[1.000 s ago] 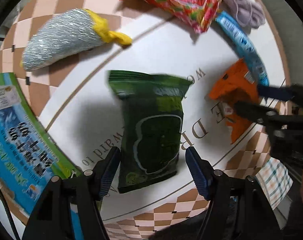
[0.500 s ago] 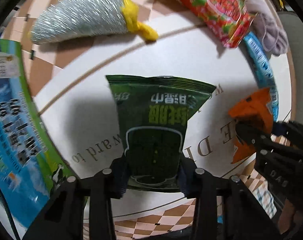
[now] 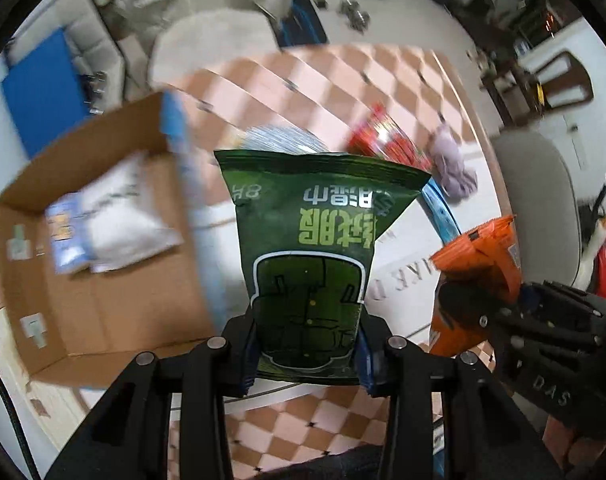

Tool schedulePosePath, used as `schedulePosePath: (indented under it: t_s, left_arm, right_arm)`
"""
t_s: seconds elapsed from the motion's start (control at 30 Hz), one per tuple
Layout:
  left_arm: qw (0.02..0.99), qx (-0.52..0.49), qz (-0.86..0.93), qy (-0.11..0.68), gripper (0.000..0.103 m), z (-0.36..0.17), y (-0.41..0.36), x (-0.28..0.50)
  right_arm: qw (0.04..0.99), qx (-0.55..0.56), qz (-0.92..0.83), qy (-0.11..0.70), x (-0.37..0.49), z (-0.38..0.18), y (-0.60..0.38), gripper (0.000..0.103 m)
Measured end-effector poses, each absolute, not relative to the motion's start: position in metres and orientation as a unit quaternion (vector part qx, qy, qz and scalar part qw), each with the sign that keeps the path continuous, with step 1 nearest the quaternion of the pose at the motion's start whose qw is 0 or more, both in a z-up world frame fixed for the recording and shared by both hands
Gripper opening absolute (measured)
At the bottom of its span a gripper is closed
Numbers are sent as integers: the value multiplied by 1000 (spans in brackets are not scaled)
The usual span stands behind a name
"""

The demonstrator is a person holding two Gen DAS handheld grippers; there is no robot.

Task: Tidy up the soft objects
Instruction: 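Lower both bags into the box and open both tools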

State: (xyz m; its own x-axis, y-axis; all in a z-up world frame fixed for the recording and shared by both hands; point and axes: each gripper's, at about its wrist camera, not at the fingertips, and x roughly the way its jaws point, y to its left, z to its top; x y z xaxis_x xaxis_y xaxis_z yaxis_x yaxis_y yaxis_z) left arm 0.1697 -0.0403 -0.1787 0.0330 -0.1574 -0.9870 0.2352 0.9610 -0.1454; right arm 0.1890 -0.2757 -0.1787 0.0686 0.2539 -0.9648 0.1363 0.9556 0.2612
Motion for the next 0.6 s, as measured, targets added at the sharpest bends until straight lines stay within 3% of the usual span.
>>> schedulePosePath:
  t_s: [0.23, 0.6]
  left_arm:
    - [730, 8, -56, 681, 36, -154, 60, 217]
    - [636, -29, 28, 770, 36, -250, 194, 255]
  right_arm:
    - [720, 123, 126, 672, 221, -156, -160, 37]
    - [652, 128, 153, 732, 258, -257, 12, 37]
